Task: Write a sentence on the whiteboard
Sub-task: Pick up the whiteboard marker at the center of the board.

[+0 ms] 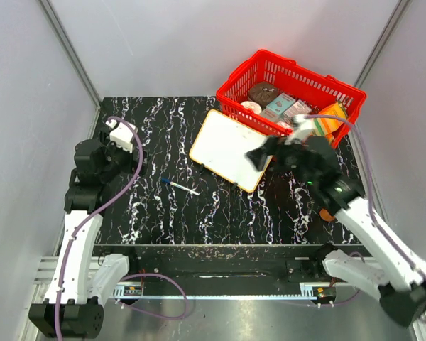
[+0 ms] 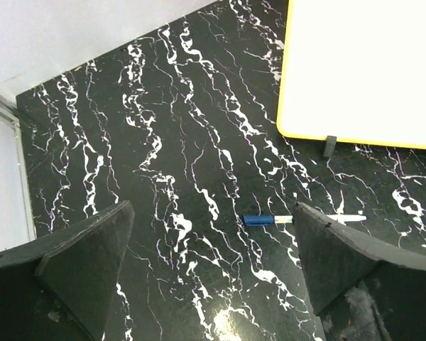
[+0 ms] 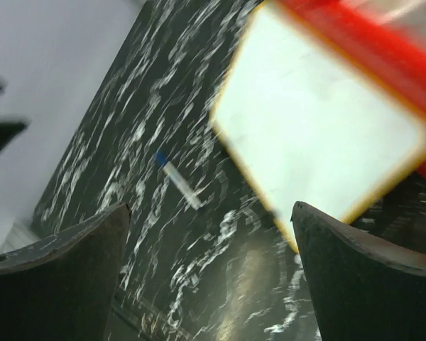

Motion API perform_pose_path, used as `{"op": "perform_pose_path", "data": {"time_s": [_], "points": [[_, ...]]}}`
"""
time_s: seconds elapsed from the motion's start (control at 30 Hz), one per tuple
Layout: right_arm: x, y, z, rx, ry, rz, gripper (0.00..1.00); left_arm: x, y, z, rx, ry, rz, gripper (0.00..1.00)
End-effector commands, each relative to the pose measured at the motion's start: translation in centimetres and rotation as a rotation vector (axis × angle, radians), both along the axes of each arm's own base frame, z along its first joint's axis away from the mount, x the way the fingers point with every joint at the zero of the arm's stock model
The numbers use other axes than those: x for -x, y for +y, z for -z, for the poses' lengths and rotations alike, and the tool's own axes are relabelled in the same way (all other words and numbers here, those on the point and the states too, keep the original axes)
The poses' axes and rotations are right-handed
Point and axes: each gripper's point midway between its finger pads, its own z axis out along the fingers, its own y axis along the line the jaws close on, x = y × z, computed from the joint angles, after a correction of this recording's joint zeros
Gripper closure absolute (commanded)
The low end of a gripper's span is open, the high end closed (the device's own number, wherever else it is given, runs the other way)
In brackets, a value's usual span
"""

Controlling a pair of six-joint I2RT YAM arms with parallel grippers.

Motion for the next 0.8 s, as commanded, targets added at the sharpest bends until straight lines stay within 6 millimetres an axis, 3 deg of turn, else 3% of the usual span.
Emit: {"op": "perform_pose_path", "data": {"time_s": [0.0,0.03,0.07,0.13,0.17,0.2,0.23,0.3,0.33,0.4,0.43,0.47,0.5,0.53,0.6,0.63,0.7,0.77], "points": [[0.0,9.7,1.8,0.134,0.0,-0.21,0.0,-0.1,-0.6,-3.0,0.01,-0.068,0.04,0.01],[-0.4,11.3,2.0,0.125,-0.012,-0.234,0.0,-0.1,-0.6,-3.4,0.007,-0.075,0.041,0.01],[-0.4,13.7,4.3,0.146,0.027,-0.283,0.0,-0.1,-0.4,-4.2,0.003,-0.092,0.029,0.01],[-0.9,16.6,5.1,0.122,0.021,-0.33,0.02,-0.1,0.0,-5.1,-0.007,-0.105,0.003,0.01],[-1.5,18.1,7.9,0.161,0.067,-0.345,0.03,-0.2,0.8,-6.1,-0.019,-0.128,-0.039,0.01],[-1.3,19.9,7.9,0.171,0.056,-0.379,0.04,-0.2,1.1,-6.8,-0.02,-0.143,-0.057,0.01],[-1.9,21.6,11.1,0.212,0.098,-0.403,0.07,-0.2,1.5,-7.9,-0.029,-0.164,-0.078,0.01],[-1.3,25.0,11.8,0.233,0.086,-0.483,0.13,-0.3,1.9,-8.8,-0.026,-0.174,-0.105,0.01],[-1.5,26.3,14.7,0.275,0.117,-0.5,0.13,-0.4,2.2,-9.6,-0.02,-0.185,-0.125,0.01],[-1.5,29.2,14.4,0.283,0.063,-0.541,0.17,-0.3,2.0,-10.1,-0.003,-0.187,-0.121,0.01],[-1.5,30.2,16.5,0.314,0.082,-0.557,0.19,-0.3,1.9,-10.3,0.007,-0.186,-0.122,0.01],[-1.6,30.9,16.9,0.325,0.075,-0.571,0.25,-0.3,1.8,-10.4,0.012,-0.184,-0.12,0.01],[-1.9,32.0,16.1,0.319,0.056,-0.583,0.27,-0.3,1.8,-10.2,0.021,-0.174,-0.122,0.01],[-1.3,32.7,18.5,0.365,0.095,-0.615,0.3,-0.4,1.8,-10.1,0.025,-0.166,-0.123,0.01],[-1.2,34.1,18.6,0.394,0.069,-0.646,0.34,-0.4,1.8,-9.7,0.032,-0.144,-0.128,0.01],[-0.8,34.7,20.1,0.419,0.077,-0.661,0.35,-0.6,1.8,-9.5,0.033,-0.13,-0.126,0.01],[-0.9,35.4,20.7,0.447,0.071,-0.668,0.4,-0.6,1.7,-9.0,0.037,-0.105,-0.126,0.01],[-1.0,35.6,22.6,0.484,0.092,-0.661,0.4,-0.8,1.7,-8.7,0.038,-0.094,-0.127,0.01]]}}
